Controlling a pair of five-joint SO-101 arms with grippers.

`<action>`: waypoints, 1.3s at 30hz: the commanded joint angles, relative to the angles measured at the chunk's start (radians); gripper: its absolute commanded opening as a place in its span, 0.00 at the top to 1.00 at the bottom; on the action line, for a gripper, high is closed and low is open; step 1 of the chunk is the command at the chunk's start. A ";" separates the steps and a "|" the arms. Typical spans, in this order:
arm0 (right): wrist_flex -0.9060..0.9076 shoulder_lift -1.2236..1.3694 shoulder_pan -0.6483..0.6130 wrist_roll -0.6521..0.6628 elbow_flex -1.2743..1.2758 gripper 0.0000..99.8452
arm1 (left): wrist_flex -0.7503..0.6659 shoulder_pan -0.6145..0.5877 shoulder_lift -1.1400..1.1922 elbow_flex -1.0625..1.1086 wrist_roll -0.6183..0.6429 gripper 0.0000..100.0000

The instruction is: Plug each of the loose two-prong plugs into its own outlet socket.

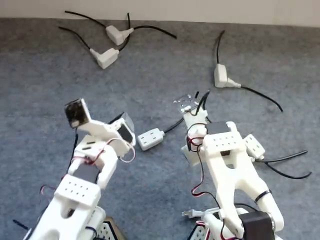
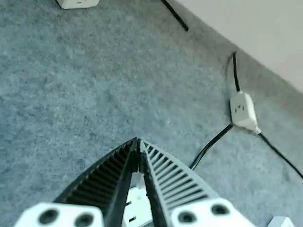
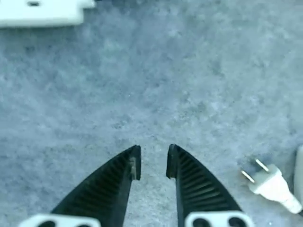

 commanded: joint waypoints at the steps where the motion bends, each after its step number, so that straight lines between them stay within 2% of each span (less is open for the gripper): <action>1: -0.005 -0.004 0.113 -0.028 -0.068 0.90 | 0.071 0.099 0.185 -0.162 -0.149 0.99; 4: 0.021 -0.004 0.228 -0.008 -0.090 0.90 | 0.233 0.216 0.220 -0.240 -0.298 0.99; 7: 0.093 -0.004 0.315 0.091 -0.124 0.90 | 0.390 0.308 0.220 -0.314 -0.430 0.99; 12: 0.139 -0.004 0.423 0.127 -0.171 0.89 | 0.615 0.389 0.220 -0.410 -0.473 0.99; 15: 0.143 -0.004 0.458 0.126 -0.174 0.83 | 0.723 0.453 0.228 -0.438 -0.485 0.99; 18: 0.139 -0.004 0.472 0.126 -0.170 0.81 | 0.760 0.535 0.229 -0.440 -0.485 0.97; 23: 0.139 -0.004 0.476 0.123 -0.166 0.81 | 0.853 0.725 0.229 -0.440 -0.488 0.80; 27: 0.139 -0.002 0.509 0.121 -0.166 0.81 | 0.893 0.817 0.226 -0.441 -0.628 0.80; 32: 0.137 0.067 0.634 0.126 -0.200 0.81 | 0.902 0.832 0.228 -0.441 -0.736 0.79; 39: 0.147 0.387 0.831 0.153 -0.453 0.81 | 0.899 0.839 0.228 -0.443 -0.802 0.79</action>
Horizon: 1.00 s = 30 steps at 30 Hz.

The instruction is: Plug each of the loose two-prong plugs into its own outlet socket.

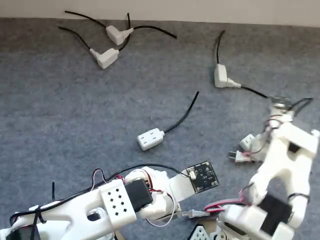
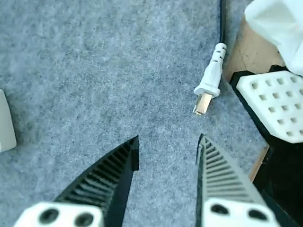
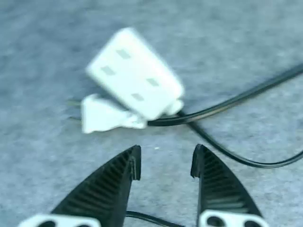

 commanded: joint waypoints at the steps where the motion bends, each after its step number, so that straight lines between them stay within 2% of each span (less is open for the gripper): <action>1: 0.022 0.139 0.088 0.043 -0.165 0.81 | -0.003 0.016 -0.001 -0.044 -0.037 0.79; 8: 0.136 0.367 0.231 0.051 -0.478 0.82 | -0.078 0.090 0.001 -0.041 -0.086 0.79; 14: 0.213 0.475 0.306 0.051 -0.684 0.82 | -0.135 0.128 0.031 -0.047 -0.092 0.79; 18: 0.249 0.547 0.318 0.051 -0.774 0.82 | -0.158 0.125 0.197 -0.105 -0.141 0.79; 23: 0.286 0.618 0.320 0.051 -0.848 0.82 | -0.123 0.128 0.421 -0.282 -0.155 0.79; 30: 0.283 0.656 0.334 0.051 -0.894 0.82 | -0.083 0.156 0.564 -0.412 -0.155 0.79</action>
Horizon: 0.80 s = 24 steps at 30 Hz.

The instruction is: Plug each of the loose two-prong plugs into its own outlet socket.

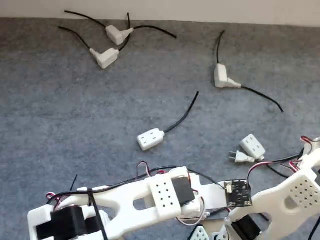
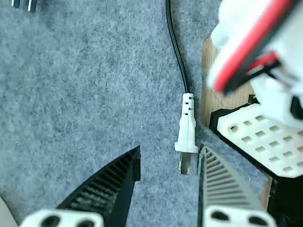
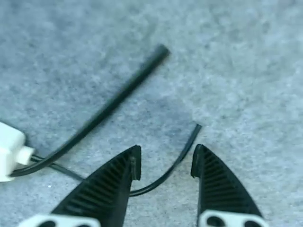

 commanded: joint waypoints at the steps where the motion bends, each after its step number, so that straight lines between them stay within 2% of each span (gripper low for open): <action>1: 0.007 -0.013 0.002 0.012 -0.056 0.82 | 0.003 0.033 0.061 -0.096 0.000 0.79; 7: 0.001 0.030 -0.005 0.012 -0.064 0.82 | 0.011 0.035 0.151 -0.157 0.000 0.79; 14: 0.007 0.076 0.004 0.012 -0.128 0.82 | 0.083 0.048 0.232 -0.239 -0.002 0.79; 24: 0.010 0.082 0.125 0.012 -0.285 0.82 | 0.075 0.085 0.262 -0.231 -0.002 0.80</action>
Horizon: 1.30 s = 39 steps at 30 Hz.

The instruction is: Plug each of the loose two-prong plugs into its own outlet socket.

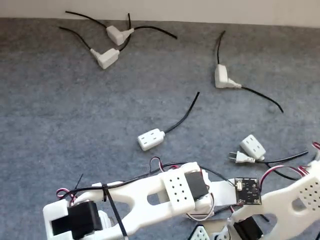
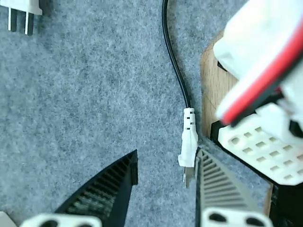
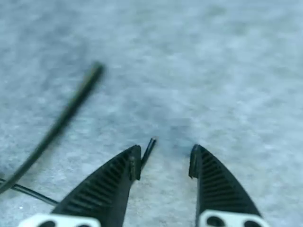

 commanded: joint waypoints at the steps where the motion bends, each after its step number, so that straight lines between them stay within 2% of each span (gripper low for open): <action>1: 0.002 -0.038 0.051 0.011 -0.097 0.82 | -0.006 0.067 0.027 -0.044 0.002 0.80; 6: 0.002 -0.038 0.104 0.012 -0.148 0.82 | -0.021 0.068 0.027 -0.039 0.011 0.80; 10: 0.002 -0.041 0.108 0.011 -0.153 0.82 | -0.095 0.068 0.018 0.004 0.080 0.85; 16: 0.028 -0.042 0.099 0.003 -0.165 0.82 | -0.106 0.061 0.016 -0.004 0.129 0.87; 19: 0.076 -0.042 0.107 0.003 -0.216 0.82 | -0.106 0.010 0.016 -0.038 0.169 0.87; 22: 0.120 -0.041 0.128 0.003 -0.277 0.82 | -0.101 -0.031 0.016 -0.058 0.170 0.87; 29: 0.163 -0.041 0.182 0.003 -0.390 0.82 | -0.100 -0.039 0.015 -0.073 0.172 0.87; 32: 0.200 -0.041 0.186 0.002 -0.452 0.82 | -0.098 -0.041 -0.028 -0.077 0.181 0.87; 36: 0.213 -0.041 0.199 -0.100 -0.527 0.82 | -0.098 -0.064 -0.150 -0.039 0.236 0.87; 39: 0.214 -0.033 0.220 -0.117 -0.533 0.82 | -0.104 -0.082 -0.243 0.008 0.238 0.87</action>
